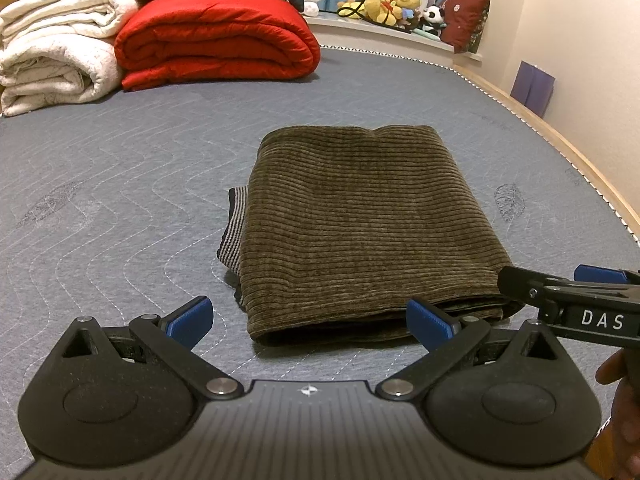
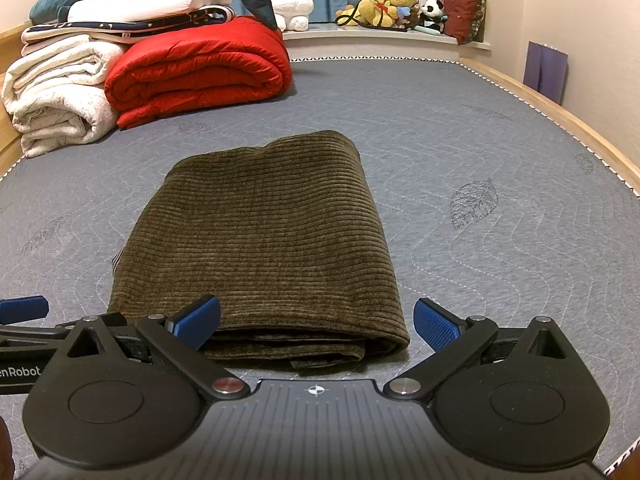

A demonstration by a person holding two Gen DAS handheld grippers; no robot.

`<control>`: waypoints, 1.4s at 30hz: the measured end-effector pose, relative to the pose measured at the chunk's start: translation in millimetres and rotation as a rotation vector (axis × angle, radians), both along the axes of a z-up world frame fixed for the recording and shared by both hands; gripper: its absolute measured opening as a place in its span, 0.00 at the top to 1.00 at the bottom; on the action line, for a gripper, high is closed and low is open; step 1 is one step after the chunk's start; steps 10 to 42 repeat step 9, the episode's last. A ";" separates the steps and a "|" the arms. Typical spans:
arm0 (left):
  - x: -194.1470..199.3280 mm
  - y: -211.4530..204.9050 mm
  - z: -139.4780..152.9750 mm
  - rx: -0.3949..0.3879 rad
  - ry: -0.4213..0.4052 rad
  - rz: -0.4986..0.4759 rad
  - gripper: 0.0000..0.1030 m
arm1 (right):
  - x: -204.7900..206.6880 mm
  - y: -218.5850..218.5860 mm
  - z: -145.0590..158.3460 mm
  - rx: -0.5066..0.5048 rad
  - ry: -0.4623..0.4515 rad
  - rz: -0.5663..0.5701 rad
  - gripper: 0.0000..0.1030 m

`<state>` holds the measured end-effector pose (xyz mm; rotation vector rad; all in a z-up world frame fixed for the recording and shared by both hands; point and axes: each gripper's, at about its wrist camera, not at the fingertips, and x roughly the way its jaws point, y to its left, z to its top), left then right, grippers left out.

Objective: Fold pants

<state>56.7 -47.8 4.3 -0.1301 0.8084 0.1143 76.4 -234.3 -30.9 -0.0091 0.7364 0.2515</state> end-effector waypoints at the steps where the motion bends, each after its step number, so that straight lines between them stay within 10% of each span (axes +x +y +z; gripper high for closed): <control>1: -0.2 0.0 -0.2 0.000 0.000 -0.001 0.00 | 0.3 -0.3 -0.1 0.001 0.001 0.002 0.01; 42: -1.3 -0.7 -1.1 -0.001 -0.006 -0.007 0.00 | 0.1 -0.4 -0.3 0.003 0.001 0.003 0.01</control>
